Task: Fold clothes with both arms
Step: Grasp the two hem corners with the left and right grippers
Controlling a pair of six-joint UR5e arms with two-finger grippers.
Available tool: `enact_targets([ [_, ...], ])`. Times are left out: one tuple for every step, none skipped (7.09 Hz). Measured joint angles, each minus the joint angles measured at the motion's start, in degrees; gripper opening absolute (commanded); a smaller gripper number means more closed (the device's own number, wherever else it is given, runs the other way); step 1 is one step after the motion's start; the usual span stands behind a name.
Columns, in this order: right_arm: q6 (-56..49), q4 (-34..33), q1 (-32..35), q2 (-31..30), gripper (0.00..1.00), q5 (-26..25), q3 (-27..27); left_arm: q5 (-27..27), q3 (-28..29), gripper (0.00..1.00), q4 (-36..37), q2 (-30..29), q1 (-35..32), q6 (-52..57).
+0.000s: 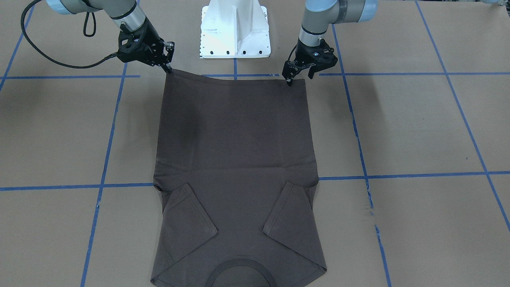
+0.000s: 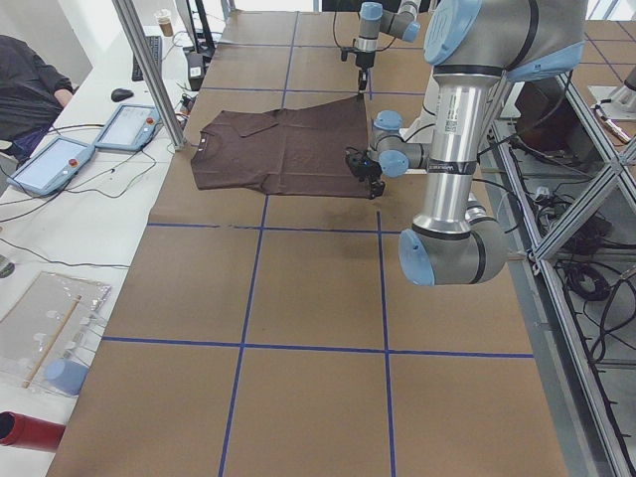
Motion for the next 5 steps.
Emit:
enact_targets([
  [0.0, 0.0, 0.1, 0.1, 0.00, 0.0, 0.0, 0.0, 0.0, 0.82, 0.1, 0.2, 0.1, -0.1],
  [0.0, 0.0, 0.2, 0.1, 0.00, 0.1, 0.1, 0.1, 0.0, 0.73, 0.2, 0.4, 0.1, -0.2],
  [0.0, 0.0, 0.2, 0.2, 0.00, 0.1, 0.1, 0.1, 0.0, 0.58, 0.2, 0.7, 0.1, -0.3],
  [0.0, 0.0, 0.3, 0.3, 0.00, 0.2, 0.1, 0.1, -0.1, 0.37, 0.2, 0.9, 0.1, -0.4],
  [0.0, 0.0, 0.4, 0.3, 0.00, 0.3, 0.1, 0.1, -0.2, 0.19, 0.2, 1.1, 0.1, -0.5],
])
